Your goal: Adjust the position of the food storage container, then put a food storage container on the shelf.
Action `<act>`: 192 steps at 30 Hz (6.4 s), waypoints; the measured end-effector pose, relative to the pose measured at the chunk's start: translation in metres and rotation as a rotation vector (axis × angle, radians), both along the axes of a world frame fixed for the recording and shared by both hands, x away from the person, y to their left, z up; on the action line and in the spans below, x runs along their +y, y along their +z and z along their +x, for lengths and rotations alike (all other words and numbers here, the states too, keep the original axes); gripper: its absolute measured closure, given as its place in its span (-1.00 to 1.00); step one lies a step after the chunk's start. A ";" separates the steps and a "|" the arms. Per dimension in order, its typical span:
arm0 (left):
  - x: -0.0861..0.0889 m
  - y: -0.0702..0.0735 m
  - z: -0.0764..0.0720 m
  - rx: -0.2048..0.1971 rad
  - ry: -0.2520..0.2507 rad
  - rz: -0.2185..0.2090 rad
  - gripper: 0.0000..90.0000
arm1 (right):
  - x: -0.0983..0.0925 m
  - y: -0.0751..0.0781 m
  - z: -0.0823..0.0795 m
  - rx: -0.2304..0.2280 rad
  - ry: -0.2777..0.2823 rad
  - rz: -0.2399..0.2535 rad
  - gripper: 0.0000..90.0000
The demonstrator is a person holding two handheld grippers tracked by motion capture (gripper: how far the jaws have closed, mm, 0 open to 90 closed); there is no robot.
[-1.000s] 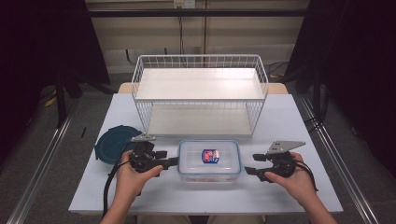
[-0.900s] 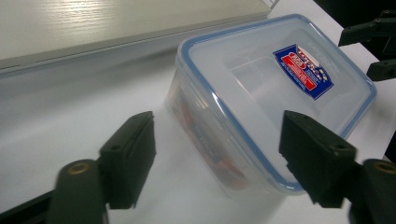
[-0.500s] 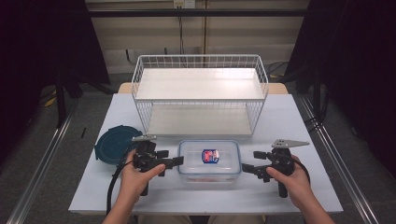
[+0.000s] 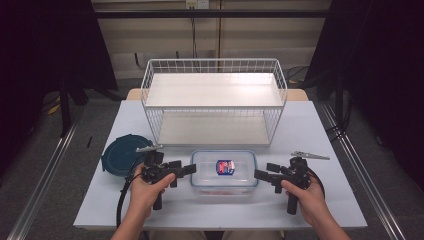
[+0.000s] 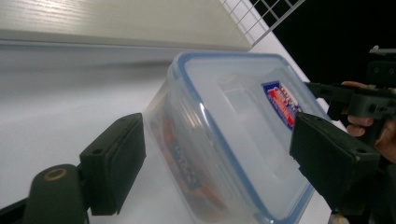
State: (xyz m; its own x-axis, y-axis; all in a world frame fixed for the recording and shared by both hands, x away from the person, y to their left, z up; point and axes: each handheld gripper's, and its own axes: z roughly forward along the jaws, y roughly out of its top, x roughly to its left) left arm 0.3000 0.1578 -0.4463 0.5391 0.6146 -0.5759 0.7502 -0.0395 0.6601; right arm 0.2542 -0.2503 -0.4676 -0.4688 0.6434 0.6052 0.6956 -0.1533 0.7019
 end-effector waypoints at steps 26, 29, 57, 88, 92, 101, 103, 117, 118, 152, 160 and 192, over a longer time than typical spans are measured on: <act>-0.015 -0.017 -0.008 0.026 0.013 -0.030 -0.51 | 0.009 -0.011 -0.006 0.063 -0.036 0.040 -0.41; -0.015 -0.017 -0.008 0.022 0.016 -0.032 -0.49 | 0.009 -0.011 -0.006 0.062 -0.025 0.046 -0.28; -0.024 -0.024 -0.012 0.064 0.003 -0.059 -0.50 | 0.012 -0.016 -0.008 0.102 -0.079 0.111 -0.06; -0.016 -0.029 -0.017 0.165 0.180 -0.197 -0.09 | 0.017 -0.022 -0.013 0.227 -0.231 0.253 0.06; -0.016 -0.029 -0.017 0.174 0.189 -0.206 -0.08 | 0.017 -0.022 -0.013 0.231 -0.239 0.254 0.07; -0.018 -0.034 -0.018 0.186 0.181 -0.217 -0.26 | 0.016 -0.023 -0.015 0.228 -0.229 0.252 0.05; -0.020 -0.035 -0.018 0.187 0.182 -0.218 -0.33 | 0.016 -0.023 -0.015 0.225 -0.226 0.250 0.05; -0.016 -0.028 -0.022 0.211 0.251 -0.239 0.00 | 0.019 -0.025 -0.019 0.246 -0.319 0.324 0.16; -0.016 -0.028 -0.022 0.211 0.251 -0.239 0.02 | 0.019 -0.025 -0.019 0.246 -0.319 0.324 0.16; -0.017 0.022 -0.032 -0.034 0.298 -0.384 0.19 | 0.021 0.020 -0.018 -0.016 -0.381 0.518 0.30; -0.016 0.035 -0.031 -0.066 0.306 -0.403 0.19 | 0.023 0.033 -0.016 -0.055 -0.383 0.548 0.31; -0.007 0.089 -0.018 -0.222 0.329 -0.488 0.23 | 0.039 0.084 0.002 -0.170 -0.382 0.640 0.32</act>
